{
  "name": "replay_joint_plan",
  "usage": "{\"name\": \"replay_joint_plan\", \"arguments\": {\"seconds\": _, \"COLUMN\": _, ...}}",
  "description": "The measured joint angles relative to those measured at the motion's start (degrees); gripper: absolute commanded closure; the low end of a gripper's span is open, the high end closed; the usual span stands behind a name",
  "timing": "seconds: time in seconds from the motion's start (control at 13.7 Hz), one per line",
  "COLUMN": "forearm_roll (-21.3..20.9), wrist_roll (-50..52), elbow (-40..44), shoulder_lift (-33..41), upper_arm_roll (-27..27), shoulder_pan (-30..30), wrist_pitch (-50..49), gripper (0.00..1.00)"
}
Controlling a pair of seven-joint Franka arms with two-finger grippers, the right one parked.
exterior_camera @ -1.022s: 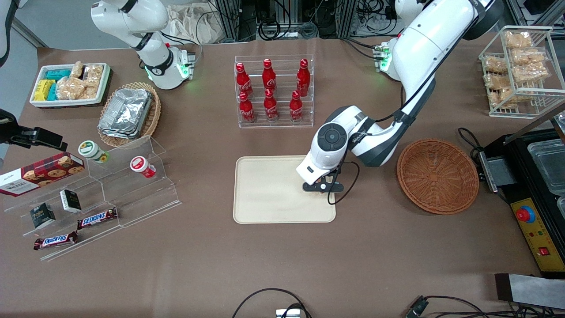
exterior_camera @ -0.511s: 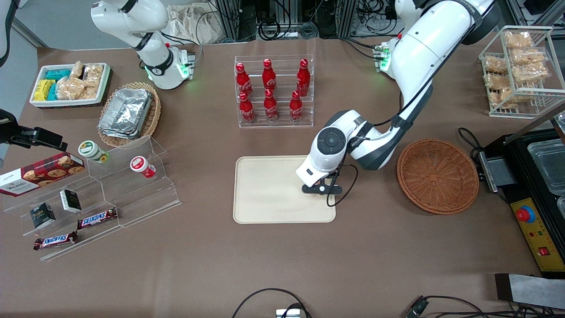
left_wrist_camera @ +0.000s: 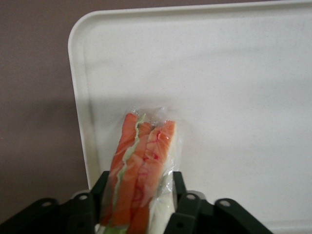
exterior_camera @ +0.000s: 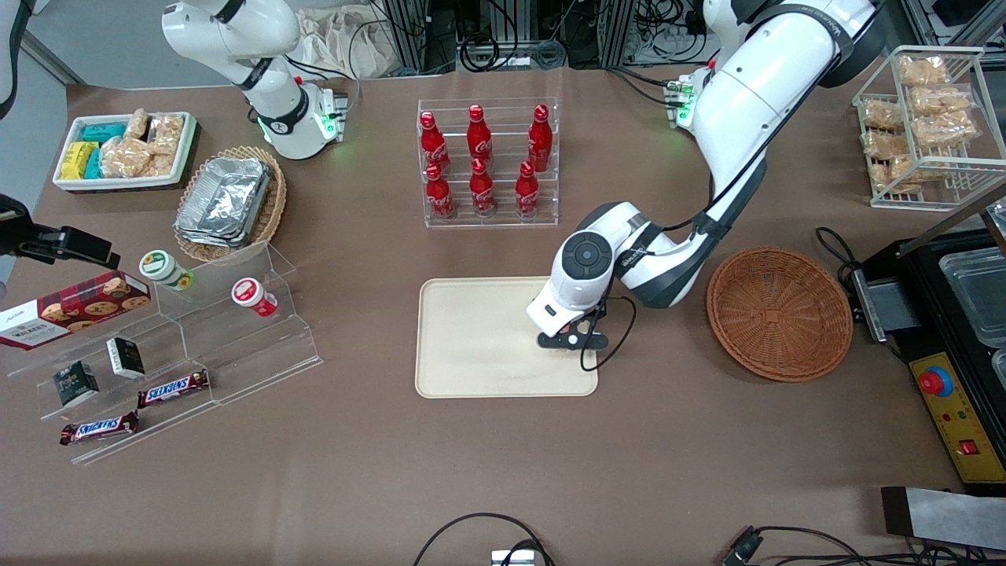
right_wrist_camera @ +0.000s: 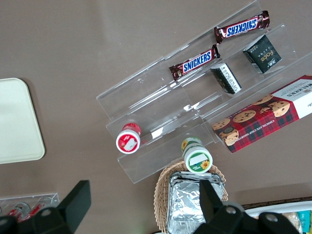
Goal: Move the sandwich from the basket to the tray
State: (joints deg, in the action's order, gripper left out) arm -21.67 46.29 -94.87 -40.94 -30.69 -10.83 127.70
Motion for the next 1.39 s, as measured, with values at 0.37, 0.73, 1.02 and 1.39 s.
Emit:
{"name": "replay_joint_plan", "arguments": {"seconds": 0.37, "forearm_roll": -0.1, "wrist_roll": 0.3, "elbow": 0.8, "shoulder_lift": 0.0, "upper_arm_roll": 0.1, "shoulder_pan": 0.0, "wrist_pitch": 0.0, "gripper": 0.0}}
{"name": "replay_joint_plan", "arguments": {"seconds": 0.73, "forearm_roll": -0.1, "wrist_roll": 0.6, "elbow": 3.0, "shoulder_lift": 1.1, "upper_arm_roll": 0.5, "shoulder_pan": 0.2, "wrist_pitch": -1.4, "gripper": 0.0}}
{"name": "replay_joint_plan", "arguments": {"seconds": 1.02, "forearm_roll": 0.3, "wrist_roll": 1.0, "elbow": 8.6, "shoulder_lift": 4.3, "upper_arm_roll": 0.9, "shoulder_pan": 0.4, "wrist_pitch": -8.9, "gripper": 0.0}}
{"name": "replay_joint_plan", "arguments": {"seconds": 1.39, "forearm_roll": 4.6, "wrist_roll": 1.6, "elbow": 10.6, "shoulder_lift": 10.4, "upper_arm_roll": 6.6, "shoulder_pan": 0.5, "wrist_pitch": -13.8, "gripper": 0.0}}
